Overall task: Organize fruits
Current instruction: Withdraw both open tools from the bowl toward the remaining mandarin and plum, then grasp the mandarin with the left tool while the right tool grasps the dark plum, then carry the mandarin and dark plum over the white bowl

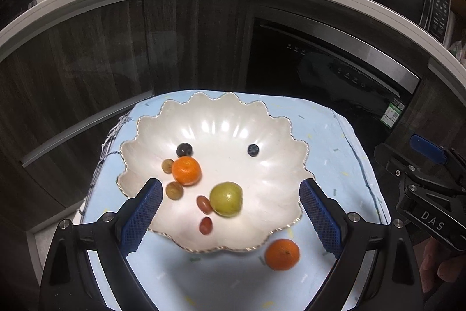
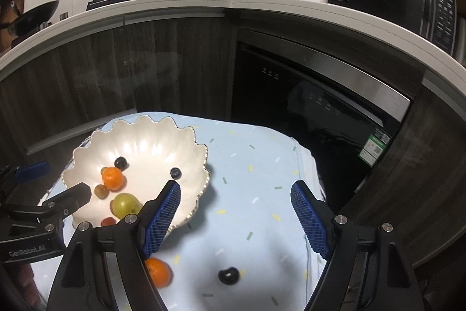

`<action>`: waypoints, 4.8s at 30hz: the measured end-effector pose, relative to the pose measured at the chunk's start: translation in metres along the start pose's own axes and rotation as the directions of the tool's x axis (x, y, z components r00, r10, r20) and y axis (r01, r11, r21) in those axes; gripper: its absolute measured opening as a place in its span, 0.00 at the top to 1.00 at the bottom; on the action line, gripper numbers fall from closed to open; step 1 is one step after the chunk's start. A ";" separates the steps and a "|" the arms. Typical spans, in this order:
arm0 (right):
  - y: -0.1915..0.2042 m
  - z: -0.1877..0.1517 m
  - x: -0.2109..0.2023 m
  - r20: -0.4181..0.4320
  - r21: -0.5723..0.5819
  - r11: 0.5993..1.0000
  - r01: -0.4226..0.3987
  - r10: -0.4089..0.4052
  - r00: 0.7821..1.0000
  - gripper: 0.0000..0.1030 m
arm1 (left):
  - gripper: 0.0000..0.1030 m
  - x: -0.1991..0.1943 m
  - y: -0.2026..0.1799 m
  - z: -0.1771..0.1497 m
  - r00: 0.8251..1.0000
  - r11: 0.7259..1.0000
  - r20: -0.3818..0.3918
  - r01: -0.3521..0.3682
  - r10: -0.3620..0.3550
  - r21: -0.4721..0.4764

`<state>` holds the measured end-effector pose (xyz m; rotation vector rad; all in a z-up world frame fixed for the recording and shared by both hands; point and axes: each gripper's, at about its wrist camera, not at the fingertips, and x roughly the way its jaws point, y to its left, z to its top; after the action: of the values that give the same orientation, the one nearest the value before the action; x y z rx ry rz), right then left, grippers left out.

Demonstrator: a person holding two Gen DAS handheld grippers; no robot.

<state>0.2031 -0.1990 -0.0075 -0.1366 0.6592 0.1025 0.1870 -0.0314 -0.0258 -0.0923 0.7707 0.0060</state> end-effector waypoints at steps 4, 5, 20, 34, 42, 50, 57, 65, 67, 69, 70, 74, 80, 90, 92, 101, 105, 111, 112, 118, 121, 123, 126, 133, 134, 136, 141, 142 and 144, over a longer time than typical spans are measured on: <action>-0.010 -0.008 -0.006 -0.002 0.016 1.000 -0.006 0.006 1.000 0.23 | 0.07 -0.005 -0.011 -0.007 1.000 1.000 -0.004 -0.005 0.005 0.009; -0.013 -0.010 -0.008 -0.001 0.017 1.000 -0.009 0.009 1.000 0.23 | 0.07 -0.006 -0.014 -0.009 1.000 1.000 -0.004 -0.009 0.009 0.010; -0.035 -0.039 -0.023 0.031 -0.005 0.999 -0.034 0.034 0.999 0.23 | 0.07 -0.015 -0.042 -0.044 0.999 0.999 -0.001 -0.042 0.042 0.010; -0.030 -0.067 -0.015 0.016 -0.061 0.996 -0.069 0.070 0.997 0.23 | 0.07 -0.008 -0.055 -0.081 0.999 0.998 -0.002 -0.054 0.054 0.033; -0.031 -0.079 -0.008 0.001 -0.059 0.995 -0.081 0.081 0.997 0.23 | 0.07 0.001 -0.060 -0.094 0.999 0.998 -0.005 -0.050 0.051 0.046; -0.032 -0.092 0.004 -0.025 -0.051 0.995 -0.090 0.089 0.996 0.23 | 0.07 0.010 -0.067 -0.105 0.999 0.998 -0.010 -0.040 0.041 0.055; -0.035 -0.102 0.015 -0.046 -0.050 0.994 -0.098 0.095 0.994 0.23 | 0.07 0.021 -0.069 -0.111 0.999 0.997 -0.018 -0.041 0.042 0.061; -0.035 -0.112 0.031 -0.075 -0.054 0.992 -0.116 0.112 0.991 0.23 | 0.07 0.033 -0.075 -0.117 0.999 0.996 -0.029 -0.026 0.029 0.080; -0.036 -0.113 0.035 -0.081 -0.058 0.992 -0.116 0.112 0.990 0.23 | 0.07 0.037 -0.074 -0.118 0.999 0.997 -0.038 -0.024 0.027 0.074; -0.036 -0.114 0.039 -0.086 -0.060 0.991 -0.120 0.114 0.990 0.23 | 0.08 0.040 -0.074 -0.119 0.999 0.997 -0.042 -0.021 0.024 0.073; -0.036 -0.114 0.041 -0.089 -0.062 0.990 -0.123 0.117 0.989 0.23 | 0.10 0.042 -0.075 -0.120 0.999 0.997 -0.043 -0.020 0.023 0.076; -0.034 -0.116 0.047 -0.099 -0.080 0.988 -0.134 0.126 0.987 0.24 | 0.16 0.047 -0.074 -0.121 0.999 0.997 -0.051 -0.014 0.018 0.081; -0.030 -0.119 0.055 -0.117 -0.108 0.982 -0.156 0.144 0.983 0.24 | 0.21 0.056 -0.072 -0.122 0.997 0.997 -0.069 -0.014 0.019 0.072; -0.023 -0.126 0.069 -0.161 -0.130 0.971 -0.200 0.178 0.971 0.28 | 0.35 0.071 -0.068 -0.120 0.992 0.999 -0.122 0.011 -0.004 0.052; -0.022 -0.127 0.071 -0.168 -0.132 0.970 -0.205 0.182 0.969 0.30 | 0.36 0.074 -0.068 -0.119 0.991 0.999 -0.133 0.012 -0.005 0.049; -0.025 -0.125 0.083 -0.202 -0.088 0.969 -0.233 0.212 0.956 0.41 | 0.36 0.083 -0.066 -0.115 0.988 0.999 -0.152 0.038 -0.035 0.020; -0.022 -0.126 0.088 -0.226 -0.092 0.965 -0.245 0.220 0.949 0.48 | 0.41 0.083 -0.064 -0.112 0.989 0.999 -0.142 0.040 -0.039 0.008; -0.014 -0.126 0.087 -0.228 -0.131 0.959 -0.250 0.216 0.950 0.60 | 0.55 0.087 -0.066 -0.110 0.987 0.999 -0.152 0.046 -0.043 0.020; -0.014 -0.126 0.087 -0.227 -0.132 0.959 -0.250 0.216 0.950 0.64 | 0.55 0.087 -0.067 -0.110 0.987 0.999 -0.152 0.046 -0.042 0.021; -0.011 -0.126 0.085 -0.224 -0.147 0.957 -0.251 0.215 0.951 0.72 | 0.55 0.086 -0.066 -0.109 0.987 0.999 -0.157 0.048 -0.044 0.022; -0.012 -0.126 0.084 -0.224 -0.140 0.958 -0.252 0.217 0.950 0.72 | 0.55 0.083 -0.065 -0.110 0.987 0.999 -0.157 0.049 -0.046 0.019; -0.012 -0.126 0.083 -0.224 -0.133 0.959 -0.251 0.218 0.950 0.72 | 0.55 0.083 -0.065 -0.109 0.986 0.998 -0.161 0.052 -0.049 0.018; -0.013 -0.125 0.080 -0.220 -0.127 0.960 -0.250 0.219 0.951 0.72 | 0.56 0.079 -0.066 -0.109 0.986 0.998 -0.156 0.055 -0.051 0.021; -0.012 -0.121 0.067 -0.203 -0.128 0.961 -0.245 0.217 0.955 0.72 | 0.56 0.067 -0.065 -0.104 0.989 0.998 -0.136 0.064 -0.060 0.028; -0.012 -0.120 0.065 -0.200 -0.127 0.962 -0.244 0.216 0.956 0.72 | 0.56 0.064 -0.065 -0.103 0.989 0.997 -0.132 0.066 -0.061 0.028; -0.011 -0.118 0.061 -0.195 -0.124 0.962 -0.242 0.216 0.957 0.72 | 0.56 0.060 -0.064 -0.102 0.990 0.997 -0.124 0.067 -0.064 0.026; -0.009 -0.114 0.049 -0.180 -0.119 0.964 -0.238 0.215 0.960 0.72 | 0.56 0.048 -0.063 -0.097 0.992 0.997 -0.100 0.075 -0.073 0.024; -0.009 -0.113 0.047 -0.178 -0.119 0.964 -0.237 0.214 0.960 0.72 | 0.56 0.046 -0.062 -0.096 0.993 0.997 -0.096 0.077 -0.075 0.022; -0.007 -0.111 0.043 -0.172 -0.121 0.964 -0.236 0.214 0.962 0.72 | 0.56 0.041 -0.061 -0.095 0.993 0.996 -0.089 0.082 -0.080 0.016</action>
<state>0.1710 -0.2217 -0.1201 -0.2065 0.8248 0.3617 0.1529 -0.1012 -0.1169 -0.1053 0.8542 -0.0835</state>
